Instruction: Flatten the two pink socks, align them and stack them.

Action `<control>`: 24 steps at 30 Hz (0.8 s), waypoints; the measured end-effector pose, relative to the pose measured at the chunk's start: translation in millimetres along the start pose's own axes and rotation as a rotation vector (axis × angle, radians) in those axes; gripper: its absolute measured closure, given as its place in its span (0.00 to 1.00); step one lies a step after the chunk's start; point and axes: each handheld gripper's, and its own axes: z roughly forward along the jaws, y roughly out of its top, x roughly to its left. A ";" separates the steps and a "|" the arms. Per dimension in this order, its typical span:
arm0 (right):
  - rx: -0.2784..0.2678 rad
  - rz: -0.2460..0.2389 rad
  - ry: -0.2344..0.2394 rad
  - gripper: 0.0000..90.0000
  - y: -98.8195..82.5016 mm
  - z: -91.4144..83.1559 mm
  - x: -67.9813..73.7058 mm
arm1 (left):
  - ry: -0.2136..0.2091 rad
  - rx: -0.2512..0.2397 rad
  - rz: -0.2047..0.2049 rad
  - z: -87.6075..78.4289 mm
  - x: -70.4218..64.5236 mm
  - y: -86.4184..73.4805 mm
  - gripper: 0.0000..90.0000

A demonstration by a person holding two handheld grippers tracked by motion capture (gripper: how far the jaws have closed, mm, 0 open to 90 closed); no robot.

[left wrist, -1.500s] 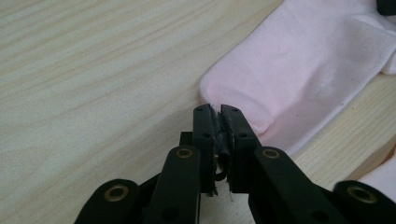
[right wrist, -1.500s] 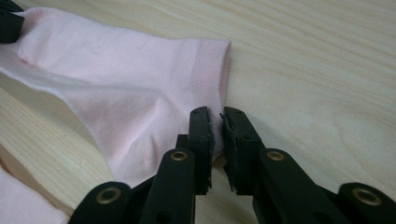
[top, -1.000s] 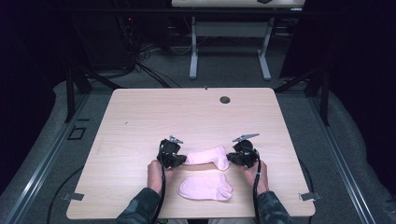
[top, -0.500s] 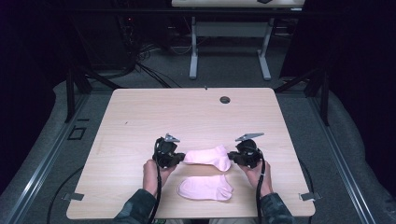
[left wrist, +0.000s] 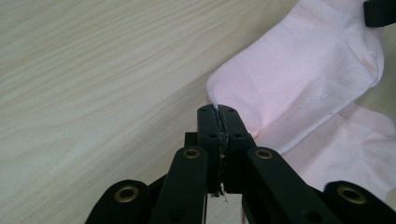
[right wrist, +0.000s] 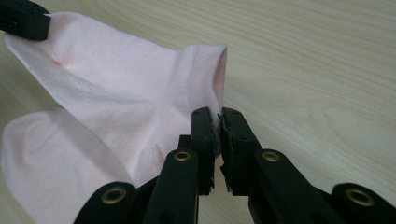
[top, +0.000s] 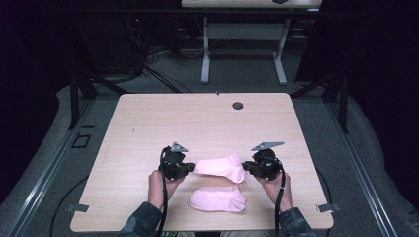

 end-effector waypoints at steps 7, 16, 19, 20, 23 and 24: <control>-0.002 -0.003 0.017 0.94 -4.3 -16.9 15.4 | -0.034 0.000 -0.020 -14.8 -2.0 -11.3 0.99; 0.030 -0.017 0.035 0.94 -22.2 -31.2 30.6 | -0.066 -0.004 -0.025 -23.7 -16.4 -31.2 0.99; 0.049 -0.016 0.041 0.94 -29.9 -31.0 33.4 | -0.066 0.001 -0.012 -23.9 -20.2 -37.0 0.99; 0.058 -0.023 0.041 0.94 -31.3 -30.9 33.5 | -0.063 0.005 -0.004 -23.3 -21.7 -39.9 0.99; 0.065 -0.015 0.050 0.94 -37.0 -30.0 34.9 | -0.066 0.008 -0.012 -21.7 -25.0 -47.9 0.99; 0.074 -0.020 0.051 0.94 -38.6 -30.6 35.2 | -0.068 0.009 -0.007 -21.1 -25.1 -51.6 0.99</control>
